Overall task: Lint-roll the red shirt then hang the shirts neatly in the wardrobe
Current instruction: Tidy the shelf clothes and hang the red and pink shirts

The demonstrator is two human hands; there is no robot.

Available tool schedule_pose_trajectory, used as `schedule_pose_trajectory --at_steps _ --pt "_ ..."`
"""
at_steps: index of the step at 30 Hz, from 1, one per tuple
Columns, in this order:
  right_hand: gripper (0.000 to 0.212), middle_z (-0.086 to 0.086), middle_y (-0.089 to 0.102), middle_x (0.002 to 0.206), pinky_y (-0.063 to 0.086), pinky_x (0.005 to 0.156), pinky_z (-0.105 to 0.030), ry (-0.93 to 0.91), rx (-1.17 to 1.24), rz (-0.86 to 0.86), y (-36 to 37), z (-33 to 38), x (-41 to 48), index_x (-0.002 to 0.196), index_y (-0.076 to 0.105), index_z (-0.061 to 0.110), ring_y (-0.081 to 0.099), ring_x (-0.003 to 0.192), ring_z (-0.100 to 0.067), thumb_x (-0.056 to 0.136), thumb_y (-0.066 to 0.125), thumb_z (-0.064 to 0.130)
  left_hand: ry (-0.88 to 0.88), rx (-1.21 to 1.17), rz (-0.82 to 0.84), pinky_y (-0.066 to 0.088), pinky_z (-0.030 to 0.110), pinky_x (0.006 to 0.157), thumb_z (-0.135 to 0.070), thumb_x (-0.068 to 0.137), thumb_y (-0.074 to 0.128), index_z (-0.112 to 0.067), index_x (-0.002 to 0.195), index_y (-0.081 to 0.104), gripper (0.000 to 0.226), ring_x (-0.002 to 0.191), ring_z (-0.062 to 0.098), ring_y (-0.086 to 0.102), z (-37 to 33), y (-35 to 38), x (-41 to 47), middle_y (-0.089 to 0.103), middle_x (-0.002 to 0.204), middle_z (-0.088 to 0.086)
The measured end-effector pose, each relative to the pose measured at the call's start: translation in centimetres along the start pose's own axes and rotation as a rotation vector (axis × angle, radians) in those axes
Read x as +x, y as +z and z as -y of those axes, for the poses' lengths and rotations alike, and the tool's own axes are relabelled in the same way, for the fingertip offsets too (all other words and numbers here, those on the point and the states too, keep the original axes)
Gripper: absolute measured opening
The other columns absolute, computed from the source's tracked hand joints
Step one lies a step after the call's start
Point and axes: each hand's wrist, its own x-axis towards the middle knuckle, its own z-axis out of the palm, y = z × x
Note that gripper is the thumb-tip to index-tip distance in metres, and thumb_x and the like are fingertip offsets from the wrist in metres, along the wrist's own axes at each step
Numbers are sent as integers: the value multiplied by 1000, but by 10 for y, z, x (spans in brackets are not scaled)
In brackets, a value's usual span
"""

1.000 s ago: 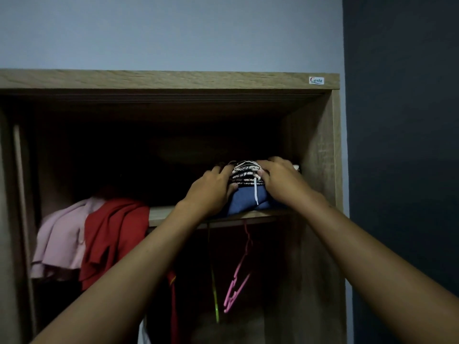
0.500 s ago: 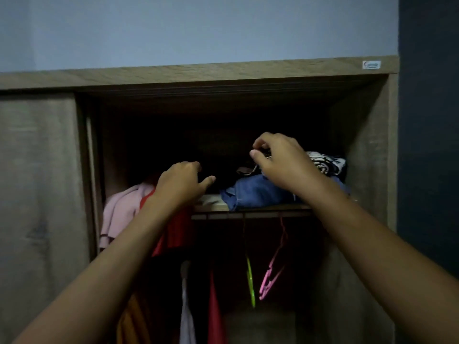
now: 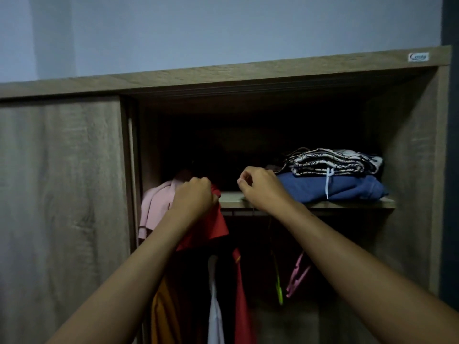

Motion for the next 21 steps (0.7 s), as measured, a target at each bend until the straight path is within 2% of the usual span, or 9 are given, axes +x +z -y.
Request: schedule_pose_trajectory --at_steps 3,5,8,11,15,18,21 --pt "18 3 68 83 56 68 -37 30 -13 27 0 -1 2 88 65 22 64 79 -15 96 57 35 -13 -20 11 46 41 87 -30 96 58 -4 107 64 29 106 40 64 -7 -1 2 67 113 20" --pt "18 3 68 82 58 70 -39 52 -8 39 1 -4 3 85 65 23 64 77 -14 94 59 37 -36 -31 2 46 40 88 -38 94 58 -4 105 65 36 105 38 63 -5 0 2 68 112 20" --pt "18 3 68 82 58 71 -40 77 10 30 2 -6 5 81 64 25 64 77 -14 92 61 39 -102 -69 23 45 42 92 -59 91 53 -5 111 65 59 110 37 61 2 6 1 66 116 20" --pt "19 1 68 82 58 71 -40 92 10 28 3 -5 5 81 65 23 64 77 -15 92 61 38 -90 -98 21 46 41 89 -50 93 56 -2 114 62 52 113 41 58 7 6 3 63 120 23" --pt "22 -1 68 79 57 69 -37 96 -2 47 3 0 5 80 66 18 64 76 -18 92 60 36 -9 -124 -80 45 43 79 -19 91 56 0 100 60 21 99 44 61 13 9 8 63 108 25" --pt "24 -2 68 79 50 64 -30 122 13 52 3 1 7 82 67 15 63 76 -18 94 59 34 68 -157 -127 41 42 72 -22 93 55 -4 90 61 19 92 41 63 12 15 2 66 98 21" --pt "26 -3 67 76 44 62 -27 135 23 39 3 2 8 80 67 13 64 75 -21 96 57 31 251 -303 -170 39 43 64 -25 93 58 -9 76 55 24 78 39 61 10 18 -8 65 80 17"
